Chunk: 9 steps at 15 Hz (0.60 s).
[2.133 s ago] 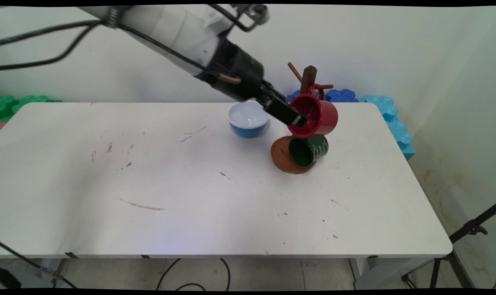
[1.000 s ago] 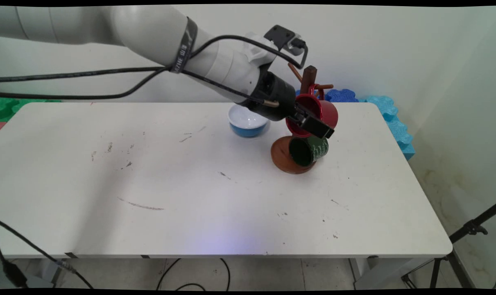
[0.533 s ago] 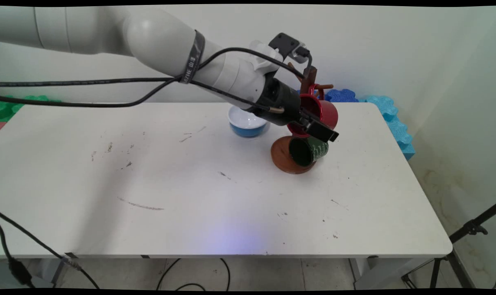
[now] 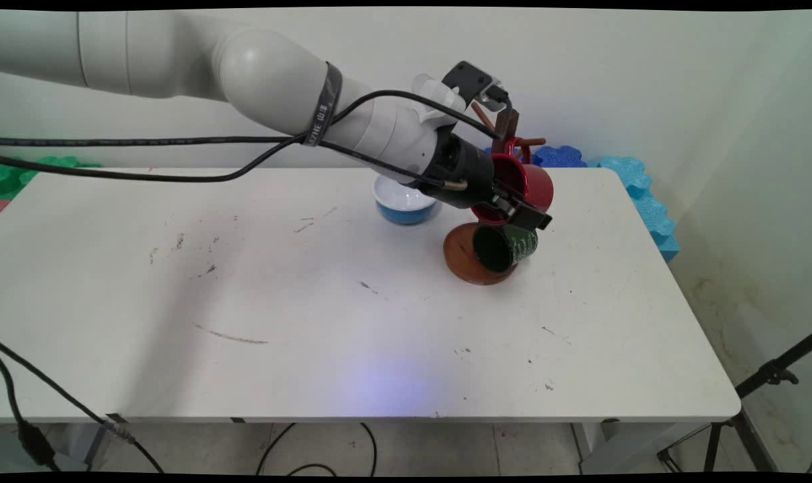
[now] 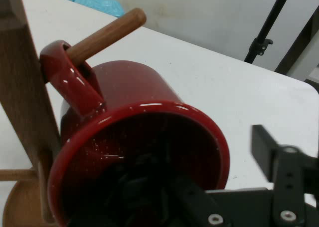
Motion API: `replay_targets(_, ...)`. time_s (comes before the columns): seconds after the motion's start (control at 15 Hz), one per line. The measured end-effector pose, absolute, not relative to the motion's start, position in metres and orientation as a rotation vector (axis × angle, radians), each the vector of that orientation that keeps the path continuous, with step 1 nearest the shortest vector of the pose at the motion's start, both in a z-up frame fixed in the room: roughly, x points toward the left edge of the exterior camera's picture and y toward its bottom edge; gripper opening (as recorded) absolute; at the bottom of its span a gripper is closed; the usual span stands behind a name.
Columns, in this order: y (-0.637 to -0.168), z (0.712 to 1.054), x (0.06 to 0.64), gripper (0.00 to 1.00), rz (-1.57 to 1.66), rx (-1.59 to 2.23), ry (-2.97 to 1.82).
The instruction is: Pick up the red mug from the rack, then place the picked object on the table
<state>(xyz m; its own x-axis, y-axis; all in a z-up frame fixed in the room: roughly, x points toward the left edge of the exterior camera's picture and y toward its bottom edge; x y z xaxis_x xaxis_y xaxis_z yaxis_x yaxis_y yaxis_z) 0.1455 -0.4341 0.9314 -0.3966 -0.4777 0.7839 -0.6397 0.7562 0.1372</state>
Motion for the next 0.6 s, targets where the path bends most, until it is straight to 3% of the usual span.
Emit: replay_targets(0.6, -0.4346, 0.9259, 0.1478, 0.0, 0.241, 0.815, -2.076)
